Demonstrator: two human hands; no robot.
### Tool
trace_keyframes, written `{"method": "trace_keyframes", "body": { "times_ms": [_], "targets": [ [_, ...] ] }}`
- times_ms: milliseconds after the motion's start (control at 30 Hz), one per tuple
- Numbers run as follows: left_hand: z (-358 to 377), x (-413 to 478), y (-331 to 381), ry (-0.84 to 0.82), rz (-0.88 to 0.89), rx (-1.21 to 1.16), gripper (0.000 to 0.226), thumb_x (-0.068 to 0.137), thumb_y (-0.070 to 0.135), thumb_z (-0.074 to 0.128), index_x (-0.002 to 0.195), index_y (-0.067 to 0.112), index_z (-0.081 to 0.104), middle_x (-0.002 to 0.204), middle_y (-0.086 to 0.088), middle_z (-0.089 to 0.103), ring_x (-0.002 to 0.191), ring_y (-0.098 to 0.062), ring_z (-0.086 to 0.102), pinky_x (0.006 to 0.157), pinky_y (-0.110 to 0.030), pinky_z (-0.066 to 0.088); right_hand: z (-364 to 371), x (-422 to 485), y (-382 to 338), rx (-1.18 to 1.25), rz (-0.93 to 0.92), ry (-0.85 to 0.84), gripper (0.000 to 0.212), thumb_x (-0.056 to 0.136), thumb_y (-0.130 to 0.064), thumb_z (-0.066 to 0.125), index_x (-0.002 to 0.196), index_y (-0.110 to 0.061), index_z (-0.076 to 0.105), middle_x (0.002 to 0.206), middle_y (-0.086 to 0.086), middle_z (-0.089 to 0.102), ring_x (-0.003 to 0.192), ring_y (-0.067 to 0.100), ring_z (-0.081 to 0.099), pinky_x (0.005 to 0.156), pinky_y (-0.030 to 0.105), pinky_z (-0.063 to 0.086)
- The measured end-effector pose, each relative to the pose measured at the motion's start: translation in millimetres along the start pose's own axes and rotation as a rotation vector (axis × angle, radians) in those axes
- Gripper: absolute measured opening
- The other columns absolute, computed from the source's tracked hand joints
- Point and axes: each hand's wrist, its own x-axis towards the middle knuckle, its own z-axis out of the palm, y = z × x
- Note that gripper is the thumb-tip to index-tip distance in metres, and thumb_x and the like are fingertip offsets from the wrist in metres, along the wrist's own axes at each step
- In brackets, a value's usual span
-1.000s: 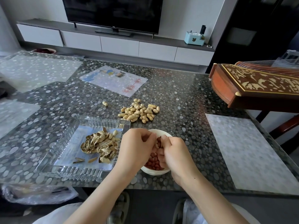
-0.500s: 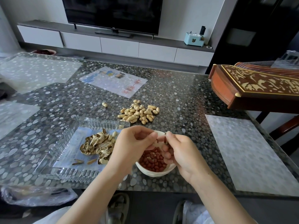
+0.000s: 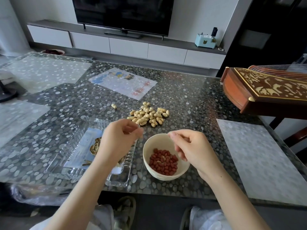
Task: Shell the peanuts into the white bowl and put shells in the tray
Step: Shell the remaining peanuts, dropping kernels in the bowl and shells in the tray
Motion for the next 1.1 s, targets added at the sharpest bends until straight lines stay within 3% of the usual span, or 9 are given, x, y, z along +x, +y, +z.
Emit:
{"method": "trace_keyframes", "body": {
  "times_ms": [133, 300, 433, 567, 700, 800, 900, 1000, 1100],
  "targets": [
    [-29.7, 12.4, -16.2, 0.089, -0.084, 0.051, 0.006, 0.083, 0.019, 0.071, 0.078, 0.015, 0.067, 0.070, 0.000, 0.070, 0.057, -0.015, 0.060, 0.053, -0.027, 0.048, 28.0, 4.4, -15.7, -0.016, -0.085, -0.133, 0.012, 0.090, -0.025, 0.064, 0.098, -0.020, 0.072, 0.065, -0.009, 0.066, 0.058, 0.003, 0.060, 0.054, 0.018, 0.048],
    [-52.3, 22.7, -33.7, 0.155, -0.117, 0.240, 0.006, 0.082, 0.018, 0.071, 0.080, 0.012, 0.070, 0.070, 0.001, 0.068, 0.053, -0.012, 0.054, 0.053, -0.022, 0.040, 72.0, 15.1, -36.0, -0.347, -0.288, -0.250, 0.022, 0.088, -0.023, 0.067, 0.109, -0.023, 0.072, 0.102, -0.009, 0.072, 0.089, 0.004, 0.064, 0.080, 0.021, 0.050],
    [-55.8, 25.1, -37.6, 0.177, -0.136, 0.309, 0.024, 0.083, 0.023, 0.070, 0.104, 0.014, 0.067, 0.094, -0.004, 0.070, 0.070, -0.019, 0.059, 0.067, -0.027, 0.044, 90.6, 31.5, -37.4, -0.551, -0.285, -0.280, 0.032, 0.091, -0.020, 0.063, 0.122, -0.026, 0.065, 0.113, -0.003, 0.068, 0.064, 0.002, 0.052, 0.064, 0.017, 0.045],
    [-55.7, 26.9, -38.1, 0.204, -0.109, 0.308, 0.028, 0.087, 0.028, 0.065, 0.112, 0.016, 0.065, 0.097, 0.000, 0.066, 0.086, -0.019, 0.061, 0.072, -0.027, 0.043, 75.1, 81.2, -19.7, -0.679, -0.071, 0.011, 0.018, 0.091, -0.015, 0.060, 0.104, -0.018, 0.072, 0.104, 0.000, 0.070, 0.079, 0.015, 0.062, 0.068, 0.027, 0.049],
    [-53.5, 28.6, -36.2, 0.213, -0.088, 0.285, 0.024, 0.088, 0.028, 0.062, 0.109, 0.016, 0.067, 0.097, 0.002, 0.067, 0.084, -0.016, 0.060, 0.067, -0.025, 0.040, 58.1, 136.9, 8.2, -0.853, 0.122, 0.066, 0.018, 0.086, -0.007, 0.057, 0.070, -0.013, 0.060, 0.084, 0.009, 0.061, 0.088, 0.028, 0.061, 0.059, 0.025, 0.041],
    [-50.9, 28.5, -33.6, 0.219, -0.062, 0.267, 0.019, 0.089, 0.028, 0.061, 0.104, 0.017, 0.068, 0.090, 0.005, 0.064, 0.080, -0.013, 0.059, 0.059, -0.021, 0.040, 57.4, 158.0, 20.3, -0.853, 0.182, -0.017, 0.018, 0.083, -0.021, 0.065, 0.070, -0.012, 0.056, 0.074, 0.008, 0.054, 0.078, 0.027, 0.057, 0.051, 0.025, 0.034],
    [-48.4, 29.5, -32.2, 0.223, -0.035, 0.257, 0.014, 0.089, 0.026, 0.060, 0.099, 0.019, 0.068, 0.091, 0.006, 0.066, 0.080, -0.014, 0.060, 0.064, -0.023, 0.042, 65.3, 167.3, 28.3, -0.900, 0.190, -0.074, 0.030, 0.080, -0.038, 0.068, 0.090, -0.009, 0.068, 0.086, 0.007, 0.063, 0.084, 0.024, 0.059, 0.051, 0.024, 0.033],
    [-46.5, 28.6, -31.0, 0.217, -0.005, 0.256, 0.016, 0.091, 0.027, 0.058, 0.101, 0.019, 0.068, 0.089, 0.009, 0.063, 0.076, -0.009, 0.059, 0.059, -0.016, 0.041, 72.2, 171.2, 37.3, -0.910, 0.186, -0.036, 0.029, 0.084, -0.035, 0.066, 0.094, -0.008, 0.068, 0.100, 0.008, 0.069, 0.097, 0.026, 0.063, 0.065, 0.026, 0.041],
    [-44.7, 27.7, -28.7, 0.203, 0.021, 0.253, 0.016, 0.092, 0.026, 0.057, 0.101, 0.020, 0.068, 0.089, 0.011, 0.064, 0.074, -0.003, 0.057, 0.060, -0.010, 0.039, 65.8, 163.2, 27.8, -0.828, 0.170, 0.050, 0.027, 0.089, -0.029, 0.063, 0.078, -0.004, 0.065, 0.097, 0.010, 0.071, 0.090, 0.029, 0.066, 0.067, 0.027, 0.046]
  ]
}}
